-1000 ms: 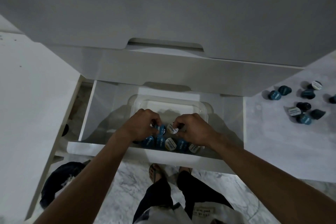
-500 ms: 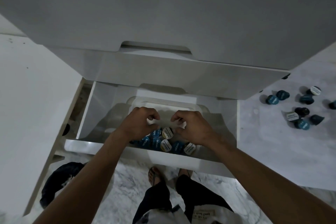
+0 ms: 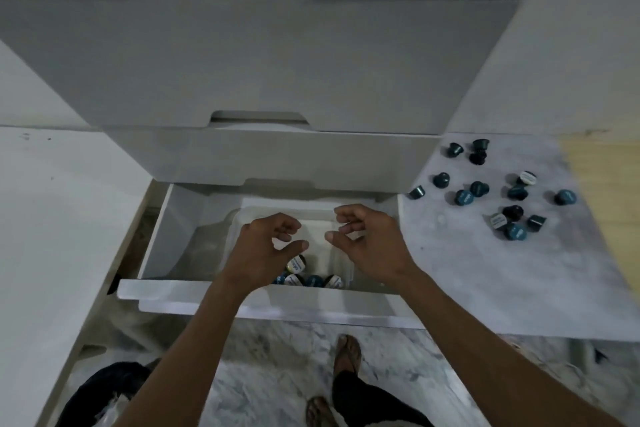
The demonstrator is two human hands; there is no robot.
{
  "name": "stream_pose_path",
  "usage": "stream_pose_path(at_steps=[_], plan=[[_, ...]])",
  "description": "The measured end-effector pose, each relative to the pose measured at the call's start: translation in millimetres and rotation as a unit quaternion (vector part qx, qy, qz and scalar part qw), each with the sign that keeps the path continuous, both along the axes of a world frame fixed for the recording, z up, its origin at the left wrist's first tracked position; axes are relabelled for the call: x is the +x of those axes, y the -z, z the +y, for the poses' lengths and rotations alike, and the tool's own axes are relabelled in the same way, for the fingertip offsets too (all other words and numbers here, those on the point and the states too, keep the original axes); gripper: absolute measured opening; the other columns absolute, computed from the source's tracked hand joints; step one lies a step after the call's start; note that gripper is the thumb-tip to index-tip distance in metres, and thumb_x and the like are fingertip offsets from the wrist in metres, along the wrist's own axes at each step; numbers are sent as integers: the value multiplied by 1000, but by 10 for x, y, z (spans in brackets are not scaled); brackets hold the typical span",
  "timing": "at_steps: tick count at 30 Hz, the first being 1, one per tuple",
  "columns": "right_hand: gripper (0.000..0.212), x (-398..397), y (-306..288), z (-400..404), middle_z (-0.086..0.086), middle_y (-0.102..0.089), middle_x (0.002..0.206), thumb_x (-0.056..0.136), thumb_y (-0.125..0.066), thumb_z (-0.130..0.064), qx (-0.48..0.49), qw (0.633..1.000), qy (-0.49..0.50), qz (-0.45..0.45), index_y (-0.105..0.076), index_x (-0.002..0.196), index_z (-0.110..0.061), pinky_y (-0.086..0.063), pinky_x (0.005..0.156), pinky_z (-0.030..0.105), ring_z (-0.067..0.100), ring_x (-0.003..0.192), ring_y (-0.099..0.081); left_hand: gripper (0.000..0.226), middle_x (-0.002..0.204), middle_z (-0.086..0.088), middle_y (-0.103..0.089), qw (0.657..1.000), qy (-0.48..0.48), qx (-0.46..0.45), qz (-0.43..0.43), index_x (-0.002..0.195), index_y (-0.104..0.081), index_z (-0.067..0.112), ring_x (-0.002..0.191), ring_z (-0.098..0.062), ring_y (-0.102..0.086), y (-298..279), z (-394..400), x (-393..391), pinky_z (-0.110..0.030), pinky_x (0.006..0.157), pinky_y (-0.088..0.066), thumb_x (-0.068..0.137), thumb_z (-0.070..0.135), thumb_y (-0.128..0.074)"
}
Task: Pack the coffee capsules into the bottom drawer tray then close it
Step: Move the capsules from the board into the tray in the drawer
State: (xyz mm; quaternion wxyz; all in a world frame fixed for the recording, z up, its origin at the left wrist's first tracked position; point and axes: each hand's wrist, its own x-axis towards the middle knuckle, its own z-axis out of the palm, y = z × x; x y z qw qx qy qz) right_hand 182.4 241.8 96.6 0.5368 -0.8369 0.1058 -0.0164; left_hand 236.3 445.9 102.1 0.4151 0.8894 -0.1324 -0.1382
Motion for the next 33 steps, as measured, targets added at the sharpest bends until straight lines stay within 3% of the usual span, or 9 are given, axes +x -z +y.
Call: stream_pose_path(at_steps=[6,10,20,24,27,29,31,33], plan=[[37,-683,-248,-284,-9,-70,99,78,-80,-30,-19,997,65,-30,-67,111,-19,-49,69,8,0,79,-66,27,91,12,-70,998,32,-55,-13,97,-70,22,81,-2,-66,-84,-490,-464,-15,67,-54,74,29,-82],[36,-1087,-353,-715,-9,-70,99,80,-77,-31,-30,993,108,-31,-67,112,-19,-51,66,10,-2,82,-66,25,91,15,-70,994,67,-85,-10,97,-69,24,81,0,-66,-223,-1021,-712,-15,65,-52,76,28,-81],[26,-1506,-373,-2583,-12,-70,90,83,-74,-29,-103,973,204,-16,-70,107,-18,-48,64,6,-11,83,-63,22,92,14,-70,989,126,-77,1,96,-69,26,80,1,-65,-213,-2645,-909,-19,69,-52,77,28,-80],[18,-1408,-177,-3389,-11,-69,85,83,-74,-23,-96,974,205,5,-70,100,-16,-42,62,1,-9,74,-63,22,93,13,-69,995,95,-39,10,97,-68,24,80,0,-64,137,-3314,-942,-14,66,-46,78,28,-78],[18,-1301,89,-3831,-5,-70,89,83,-74,-19,-101,976,187,37,-70,100,-16,-43,62,1,0,72,-64,23,97,9,-69,997,65,-4,27,101,-66,22,82,-4,-64,445,-3712,-1011,-21,70,-51,81,27,-76],[20,-1223,294,-4036,-2,-70,93,83,-74,-19,-109,979,160,62,-69,102,-17,-48,65,7,8,74,-65,25,99,5,-69,999,31,11,31,104,-65,20,82,-8,-64,633,-3948,-1075,-30,75,-55,82,25,-76],[24,-1136,508,-4171,0,-70,98,83,-74,-19,-109,981,136,89,-67,106,-17,-53,71,20,10,78,-65,30,105,1,-68,999,-3,23,39,110,-65,18,85,-10,-62,806,-4179,-1149,-28,77,-52,82,24,-75],[31,-1045,710,-4231,1,-70,104,82,-74,-20,-108,981,114,111,-64,112,-18,-50,73,21,11,84,-63,38,112,-1,-66,998,-32,31,40,118,-61,17,90,-10,-59,960,-4371,-1200,-24,77,-47,83,23,-73]])
